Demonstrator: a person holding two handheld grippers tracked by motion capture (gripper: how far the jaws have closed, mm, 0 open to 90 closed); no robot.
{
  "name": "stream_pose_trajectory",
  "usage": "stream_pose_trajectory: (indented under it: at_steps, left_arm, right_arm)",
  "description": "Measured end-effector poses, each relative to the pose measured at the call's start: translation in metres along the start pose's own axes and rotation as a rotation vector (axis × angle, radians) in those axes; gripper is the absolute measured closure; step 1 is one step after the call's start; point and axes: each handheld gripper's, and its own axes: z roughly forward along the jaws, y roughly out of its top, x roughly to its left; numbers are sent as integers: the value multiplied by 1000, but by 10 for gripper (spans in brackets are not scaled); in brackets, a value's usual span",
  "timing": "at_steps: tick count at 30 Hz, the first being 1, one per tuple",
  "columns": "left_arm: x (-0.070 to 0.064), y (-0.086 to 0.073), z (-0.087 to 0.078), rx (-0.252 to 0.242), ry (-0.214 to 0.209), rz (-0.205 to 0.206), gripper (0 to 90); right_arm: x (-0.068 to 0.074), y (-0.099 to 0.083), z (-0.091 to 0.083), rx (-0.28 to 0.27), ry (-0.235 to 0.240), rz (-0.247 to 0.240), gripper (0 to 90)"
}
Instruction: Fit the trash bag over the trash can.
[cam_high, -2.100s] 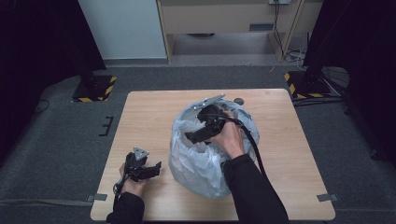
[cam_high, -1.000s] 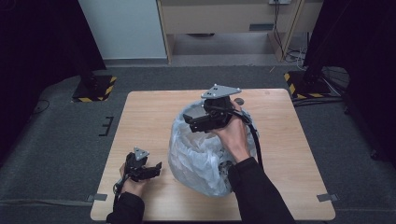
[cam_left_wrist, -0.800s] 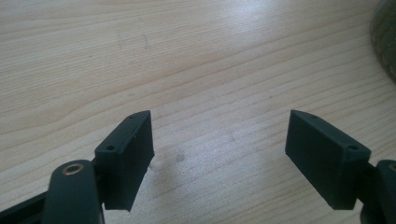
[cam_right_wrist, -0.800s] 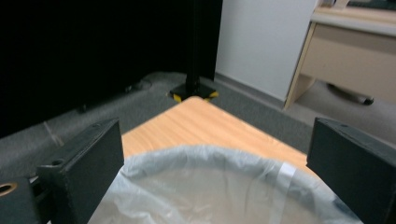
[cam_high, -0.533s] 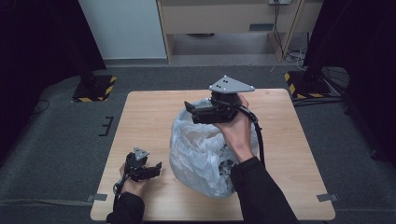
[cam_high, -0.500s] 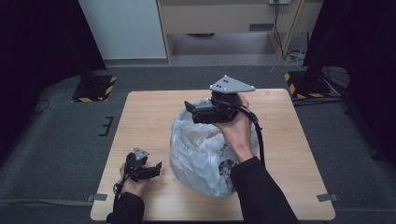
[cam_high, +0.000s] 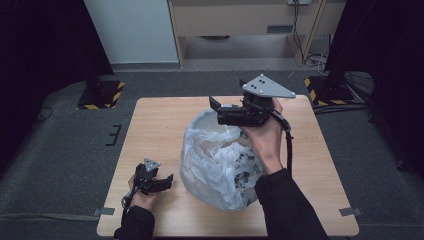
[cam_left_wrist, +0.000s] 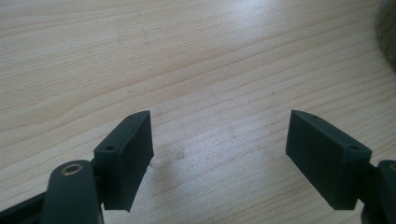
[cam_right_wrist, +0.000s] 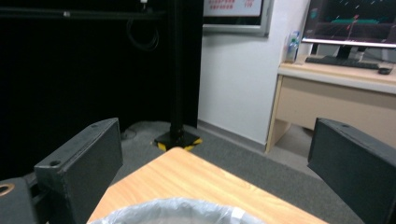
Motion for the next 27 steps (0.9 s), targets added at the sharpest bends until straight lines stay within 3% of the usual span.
stream_pose_trajectory:
  at_steps: [8,12,27]
  left_arm:
    - [0,0,0,2,1,1,226]
    - [0,0,1,5,2,2,225]
    - [-1,-1,4,22,6,9,223]
  right_arm:
    - [-17,3,-16,-12,-53,-12,27]
    - [-32,-1,-28,-6,-102,-32,25]
    - [-82,-38,-66,4,-215,33,21]
